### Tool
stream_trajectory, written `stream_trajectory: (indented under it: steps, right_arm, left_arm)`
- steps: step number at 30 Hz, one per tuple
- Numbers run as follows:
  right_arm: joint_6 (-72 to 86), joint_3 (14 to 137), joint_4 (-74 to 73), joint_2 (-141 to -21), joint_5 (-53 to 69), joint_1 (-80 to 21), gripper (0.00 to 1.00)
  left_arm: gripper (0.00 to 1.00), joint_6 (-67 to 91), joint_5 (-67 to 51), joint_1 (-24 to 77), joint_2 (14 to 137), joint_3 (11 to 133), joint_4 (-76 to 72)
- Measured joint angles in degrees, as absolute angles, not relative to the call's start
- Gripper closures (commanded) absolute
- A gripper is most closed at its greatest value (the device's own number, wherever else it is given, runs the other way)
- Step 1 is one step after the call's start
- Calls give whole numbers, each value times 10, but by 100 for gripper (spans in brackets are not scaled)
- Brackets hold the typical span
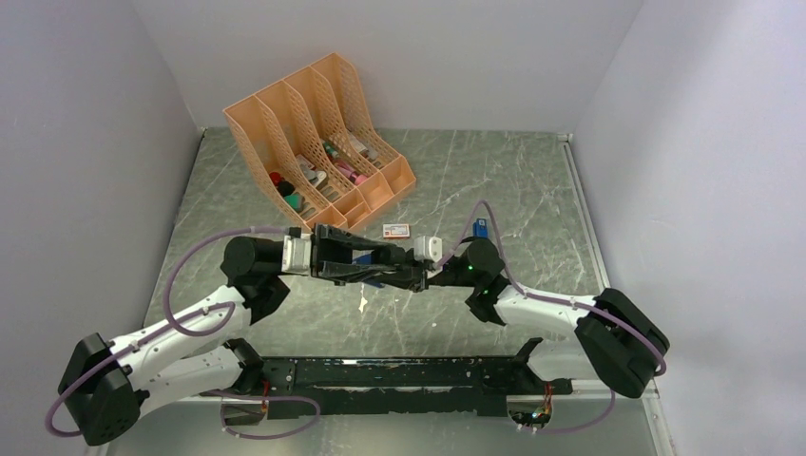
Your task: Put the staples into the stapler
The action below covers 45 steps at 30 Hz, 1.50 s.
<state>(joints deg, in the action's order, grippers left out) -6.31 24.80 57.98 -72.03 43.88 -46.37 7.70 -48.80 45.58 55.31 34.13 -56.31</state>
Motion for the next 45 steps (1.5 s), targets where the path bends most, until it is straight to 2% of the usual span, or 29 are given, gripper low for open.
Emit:
stream_trajectory:
  steps: [4,7,13,15,18,29,35,40,45]
  right_arm:
    - [-41,228,610,-718,434,-455,100]
    - [-29,209,608,-698,426,-448,100]
    - [-44,208,498,-632,397,-441,100]
    - [-54,212,442,-613,380,-438,100]
    - [-72,221,362,-594,355,-435,100]
    - [-116,265,174,-586,292,-434,100]
    - [-145,321,103,-623,267,-434,100]
    - [-160,343,74,-676,261,-436,100]
    - [-177,369,55,-741,254,-448,100]
  left_arm:
    - [60,77,-464,456,545,341,-554]
    - [55,64,-448,456,531,341,-535]
    - [48,28,-413,456,495,341,-518]
    - [41,18,-406,456,483,341,-511]
    - [36,2,-397,456,474,346,-495]
    - [32,-47,-342,456,454,380,-407]
    - [26,-55,-181,456,434,382,-349]
    - [25,-65,-53,456,410,388,-300]
    - [27,-74,15,456,387,390,-273]
